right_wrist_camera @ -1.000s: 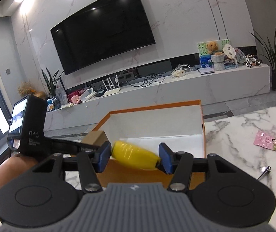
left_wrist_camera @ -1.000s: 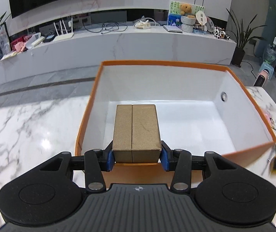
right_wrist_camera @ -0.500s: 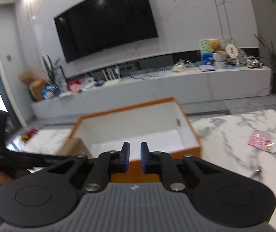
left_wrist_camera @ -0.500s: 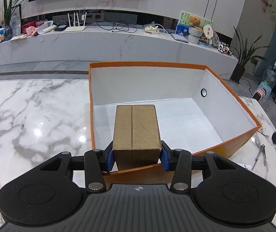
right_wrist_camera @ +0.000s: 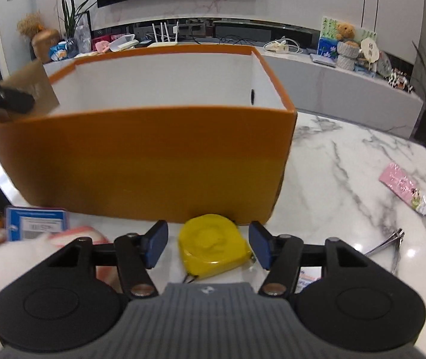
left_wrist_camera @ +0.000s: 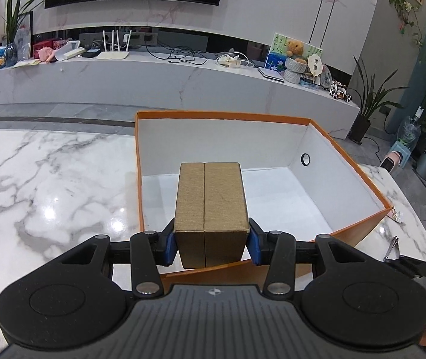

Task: Organize objects
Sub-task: 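Carry the cardboard box over the orange box while right gripper brings the tape measure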

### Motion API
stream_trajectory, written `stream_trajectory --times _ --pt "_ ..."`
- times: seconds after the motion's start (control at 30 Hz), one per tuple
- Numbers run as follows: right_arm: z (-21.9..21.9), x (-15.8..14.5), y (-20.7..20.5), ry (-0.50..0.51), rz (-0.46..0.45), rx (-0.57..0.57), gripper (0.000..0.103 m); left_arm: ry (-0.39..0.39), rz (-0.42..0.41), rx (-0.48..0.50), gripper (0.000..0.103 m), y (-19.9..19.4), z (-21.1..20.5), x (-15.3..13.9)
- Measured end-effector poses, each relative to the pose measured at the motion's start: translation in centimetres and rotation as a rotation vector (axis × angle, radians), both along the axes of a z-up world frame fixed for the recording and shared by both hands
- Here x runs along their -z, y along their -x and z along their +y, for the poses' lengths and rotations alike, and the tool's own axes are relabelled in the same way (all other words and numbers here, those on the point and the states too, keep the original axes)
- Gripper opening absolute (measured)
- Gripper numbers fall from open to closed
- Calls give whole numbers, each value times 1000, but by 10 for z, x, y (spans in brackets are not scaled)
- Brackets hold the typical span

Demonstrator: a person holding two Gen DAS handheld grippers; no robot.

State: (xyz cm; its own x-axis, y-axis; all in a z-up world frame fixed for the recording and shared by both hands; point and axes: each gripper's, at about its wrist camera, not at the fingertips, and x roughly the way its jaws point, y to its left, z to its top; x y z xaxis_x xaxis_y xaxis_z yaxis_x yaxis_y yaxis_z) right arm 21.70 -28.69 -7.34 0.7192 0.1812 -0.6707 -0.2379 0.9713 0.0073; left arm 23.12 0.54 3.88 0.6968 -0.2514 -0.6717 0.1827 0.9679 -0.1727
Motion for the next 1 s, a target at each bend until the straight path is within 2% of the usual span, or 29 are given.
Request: stream_trajectory --times 0.1,0.17,0.27,0.37,0.43,0.57,0.83,0.93,1.0 --pt "2 10 -7 20 -4 -22 65 7 3 -1 52 0 0 1" --pt "4 15 -10 43 2 -14 59 -2 -2 -4 52 -1 -1 1" --pt "4 15 -8 57 8 -25 59 -9 0 -12 52 -2 -1 2" --pt "6 20 -7 94 21 -48 63 -6 10 -14 52 -3 -1 5" --pt "-2 22 -7 33 34 -34 62 -11 9 -15 52 -3 -2 5" --pt "-8 19 -8 -5 58 -11 57 -12 4 -14 52 -3 -3 5" --pt "-9 -14 17 -38 29 6 57 -5 -2 -26 52 -5 -1 1" --pt "-16 -42 40 -110 -21 17 57 -1 -3 -31 52 -6 1 -4" --pt "-18 -68 54 -192 -74 4 57 13 -5 -36 52 -8 4 -9"
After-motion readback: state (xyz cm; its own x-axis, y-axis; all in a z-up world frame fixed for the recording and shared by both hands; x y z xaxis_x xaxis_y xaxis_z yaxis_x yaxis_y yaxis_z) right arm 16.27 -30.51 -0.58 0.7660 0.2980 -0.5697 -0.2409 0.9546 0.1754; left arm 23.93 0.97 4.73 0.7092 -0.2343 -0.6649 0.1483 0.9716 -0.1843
